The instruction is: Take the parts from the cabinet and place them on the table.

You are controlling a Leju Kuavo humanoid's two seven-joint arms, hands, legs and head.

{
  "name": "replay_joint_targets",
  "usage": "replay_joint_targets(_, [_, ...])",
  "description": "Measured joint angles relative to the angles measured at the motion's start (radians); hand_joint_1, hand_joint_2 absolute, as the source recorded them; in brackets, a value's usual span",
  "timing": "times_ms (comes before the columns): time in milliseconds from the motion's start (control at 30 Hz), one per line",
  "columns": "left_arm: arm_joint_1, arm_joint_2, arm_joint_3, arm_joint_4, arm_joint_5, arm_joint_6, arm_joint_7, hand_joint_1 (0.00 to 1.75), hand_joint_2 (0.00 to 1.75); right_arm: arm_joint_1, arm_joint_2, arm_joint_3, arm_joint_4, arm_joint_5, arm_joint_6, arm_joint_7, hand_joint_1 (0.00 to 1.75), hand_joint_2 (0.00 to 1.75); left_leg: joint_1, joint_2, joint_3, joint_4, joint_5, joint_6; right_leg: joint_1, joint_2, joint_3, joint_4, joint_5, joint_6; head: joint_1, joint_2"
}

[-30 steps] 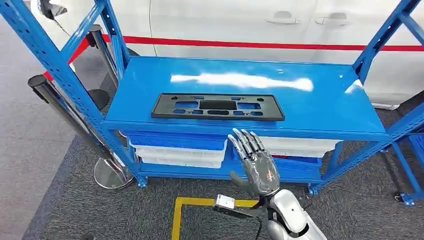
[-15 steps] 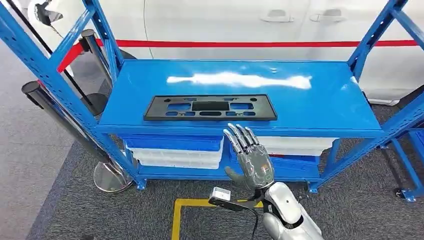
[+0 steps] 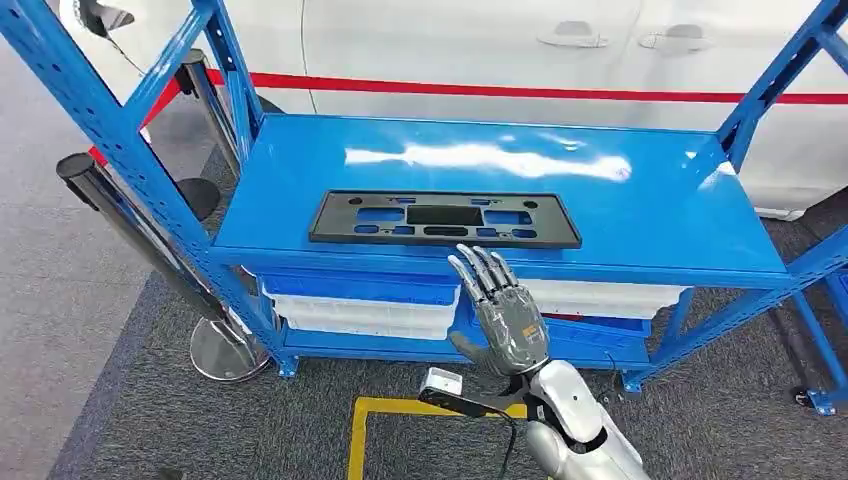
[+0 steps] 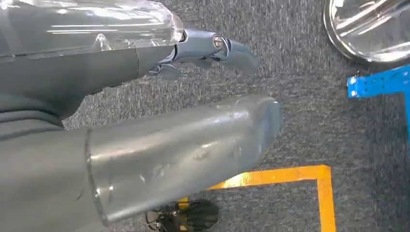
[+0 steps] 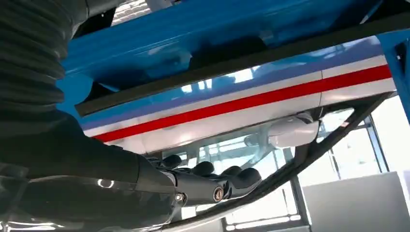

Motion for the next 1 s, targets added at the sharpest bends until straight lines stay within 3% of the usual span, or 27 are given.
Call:
replay_joint_targets(33, [0.000, 0.000, 0.000, 0.002, 0.004, 0.001, 0.000, 0.00, 0.00, -0.003, 0.000, 0.000, 0.000, -0.004, 0.001, 0.000, 0.00, 1.75, 0.002, 0.000, -0.001, -0.002, -0.002, -0.002, 0.006, 0.001, 0.025, -0.057, 0.007, -0.011, 0.001, 0.000])
replay_joint_targets(67, [-0.002, 0.001, 0.000, 0.003, 0.005, 0.003, 0.000, 0.00, 0.00, -0.006, 0.001, 0.000, 0.002, -0.008, 0.005, 0.000, 0.00, 1.75, -0.006, -0.001, -0.004, 0.003, -0.004, -0.009, 0.010, 0.000, 0.030, -0.075, 0.004, -0.013, 0.000, 0.000])
replay_joint_targets(133, [0.002, 0.004, 0.000, 0.005, 0.006, 0.005, 0.000, 0.00, 0.00, -0.008, 0.004, 0.000, 0.005, -0.017, 0.008, 0.000, 0.00, 1.75, 0.000, -0.001, -0.004, -0.003, -0.004, -0.021, 0.014, 0.002, 0.028, -0.076, 0.002, -0.012, 0.003, 0.000])
replay_joint_targets(167, [0.001, 0.005, 0.000, 0.007, 0.007, 0.007, 0.000, 0.00, 0.00, -0.009, 0.005, 0.000, 0.005, -0.021, 0.012, 0.000, 0.00, 1.75, -0.001, -0.001, 0.001, -0.008, -0.002, -0.029, 0.014, 0.003, 0.031, -0.081, 0.003, -0.014, 0.003, 0.000])
replay_joint_targets(200, [0.001, 0.010, 0.000, 0.008, 0.008, 0.008, 0.000, 0.00, 0.00, -0.010, 0.008, 0.000, 0.005, -0.022, 0.015, -0.001, 0.00, 1.75, -0.001, 0.000, 0.001, -0.005, -0.009, -0.035, 0.002, 0.001, 0.040, -0.096, 0.010, -0.019, 0.002, 0.000])
replay_joint_targets(233, [0.002, 0.010, 0.000, 0.008, 0.008, 0.008, 0.000, 0.00, 0.00, -0.013, 0.010, 0.000, 0.005, -0.024, 0.017, -0.002, 0.00, 1.75, 0.001, 0.003, -0.002, 0.013, -0.023, -0.038, 0.003, 0.000, 0.048, -0.103, 0.010, -0.020, 0.002, 0.000])
replay_joint_targets(267, [0.001, 0.014, 0.000, 0.011, 0.011, 0.008, 0.000, 0.00, 0.00, -0.018, 0.013, 0.000, 0.005, -0.028, 0.021, -0.004, 0.00, 1.75, 0.001, 0.006, -0.025, 0.065, -0.056, -0.041, 0.003, -0.003, 0.051, -0.103, 0.009, -0.028, -0.002, 0.000])
replay_joint_targets(333, [0.000, 0.018, 0.000, 0.013, 0.011, 0.006, 0.000, 0.00, 0.00, -0.021, 0.016, 0.000, 0.008, -0.031, 0.028, -0.005, 0.00, 1.75, 0.002, 0.006, -0.100, 0.219, -0.125, -0.048, 0.005, -0.004, 0.052, -0.103, 0.008, -0.030, -0.001, 0.000])
replay_joint_targets(367, [0.003, 0.018, 0.000, 0.014, 0.011, 0.005, 0.000, 0.00, 0.00, -0.021, 0.016, 0.000, 0.011, -0.034, 0.032, -0.005, 0.00, 1.75, 0.002, 0.006, -0.134, 0.282, -0.139, -0.051, 0.006, -0.004, 0.052, -0.102, 0.007, -0.031, -0.002, 0.000])
replay_joint_targets(400, [0.004, 0.018, 0.000, 0.015, 0.011, 0.004, 0.000, 0.00, 0.00, -0.021, 0.016, 0.000, 0.015, -0.034, 0.034, -0.005, 0.00, 1.75, 0.002, 0.006, -0.141, 0.291, -0.126, -0.052, 0.006, -0.003, 0.053, -0.101, 0.006, -0.031, -0.001, 0.000])
replay_joint_targets(433, [0.004, 0.018, 0.000, 0.016, 0.011, 0.004, 0.000, 0.00, 0.00, -0.021, 0.016, 0.000, 0.016, -0.034, 0.035, -0.006, 0.00, 1.75, 0.002, 0.006, -0.128, 0.253, -0.093, -0.052, 0.006, -0.003, 0.054, -0.098, 0.003, -0.030, -0.002, 0.000])
replay_joint_targets(500, [0.004, 0.022, 0.000, 0.017, 0.011, 0.001, -0.004, 0.00, 0.00, -0.022, 0.018, 0.000, 0.016, -0.034, 0.035, -0.006, 0.00, 1.75, 0.002, 0.007, -0.053, 0.093, -0.002, -0.051, 0.004, 0.000, 0.057, -0.089, -0.004, -0.024, -0.001, 0.000])
replay_joint_targets(533, [0.003, 0.023, 0.000, 0.018, 0.011, -0.002, -0.006, 0.00, 0.00, -0.024, 0.019, 0.000, 0.016, -0.034, 0.035, -0.006, 0.00, 1.75, 0.003, 0.008, -0.021, 0.017, 0.013, -0.047, 0.004, 0.000, 0.057, -0.083, -0.010, -0.019, -0.002, 0.000])
replay_joint_targets(567, [0.003, 0.023, 0.000, 0.019, 0.013, -0.006, -0.008, 0.00, 0.00, -0.026, 0.019, 0.000, 0.016, -0.034, 0.035, -0.006, 0.00, 1.75, -0.005, 0.007, -0.009, 0.003, 0.003, -0.040, 0.013, 0.001, 0.051, -0.075, -0.013, -0.013, -0.003, 0.000])
replay_joint_targets(600, [0.001, 0.023, 0.000, 0.019, 0.015, -0.010, -0.011, 0.00, 0.00, -0.027, 0.019, 0.000, 0.015, -0.034, 0.036, -0.006, 0.00, 1.75, -0.004, 0.005, -0.014, 0.006, 0.005, -0.029, 0.012, 0.001, 0.050, -0.077, -0.011, -0.009, 0.001, 0.000])
replay_joint_targets(667, [0.004, 0.023, 0.000, 0.019, 0.023, -0.020, -0.015, 0.00, 0.00, -0.028, 0.019, 0.000, 0.015, -0.034, 0.036, -0.006, 0.00, 1.75, -0.006, 0.004, -0.016, 0.006, 0.006, -0.019, 0.012, 0.001, 0.052, -0.083, -0.008, -0.002, 0.000, 0.000])
replay_joint_targets(733, [0.003, 0.021, 0.000, 0.019, 0.026, -0.023, -0.016, 0.00, 0.00, -0.030, 0.020, 0.001, 0.014, -0.034, 0.036, -0.006, 0.00, 1.75, 0.001, 0.005, -0.010, -0.005, 0.013, -0.004, 0.008, 0.001, 0.048, -0.063, -0.026, 0.008, 0.001, 0.000])
replay_joint_targets(767, [0.003, 0.021, 0.000, 0.019, 0.026, -0.023, -0.018, 0.00, 0.00, -0.031, 0.020, 0.001, 0.013, -0.034, 0.036, -0.006, 0.00, 1.75, 0.001, 0.007, -0.010, -0.005, 0.012, 0.003, 0.008, 0.001, 0.027, -0.019, -0.056, 0.013, 0.006, 0.000])
replay_joint_targets(833, [0.003, 0.020, 0.000, 0.019, 0.026, -0.023, -0.018, 0.00, 0.00, -0.028, 0.019, 0.001, 0.013, -0.034, 0.036, -0.006, 0.00, 1.75, 0.000, 0.007, -0.011, -0.005, 0.011, 0.008, 0.004, 0.001, -0.052, 0.141, -0.132, 0.021, 0.006, 0.000])
replay_joint_targets(867, [0.003, 0.019, 0.000, 0.020, 0.026, -0.023, -0.018, 0.00, 0.00, -0.026, 0.019, 0.002, 0.013, -0.034, 0.036, -0.006, 0.00, 1.75, -0.001, 0.007, -0.011, -0.005, 0.010, 0.009, 0.004, 0.001, -0.086, 0.205, -0.151, 0.022, 0.006, 0.000])
replay_joint_targets(900, [0.004, 0.018, 0.000, 0.020, 0.026, -0.023, -0.018, 0.00, 0.00, -0.024, 0.019, 0.002, 0.013, -0.034, 0.036, -0.006, 0.00, 1.75, -0.001, 0.006, -0.010, -0.005, 0.010, 0.010, 0.004, 0.001, -0.104, 0.230, -0.144, 0.021, 0.007, 0.000])
replay_joint_targets(933, [0.004, 0.018, 0.000, 0.020, 0.026, -0.023, -0.018, 0.00, 0.00, -0.023, 0.019, 0.002, 0.013, -0.034, 0.036, -0.006, 0.00, 1.75, -0.001, 0.005, -0.008, -0.005, 0.009, 0.009, 0.004, 0.001, -0.094, 0.199, -0.112, 0.019, 0.007, 0.000])
replay_joint_targets(1000, [0.003, 0.016, 0.000, 0.020, 0.026, -0.023, -0.020, 0.00, 0.00, -0.024, 0.019, 0.002, 0.011, -0.034, 0.037, -0.006, 0.00, 1.75, -0.003, 0.003, 0.000, -0.005, 0.004, 0.006, 0.007, 0.001, -0.018, 0.038, -0.018, 0.006, 0.007, 0.000])
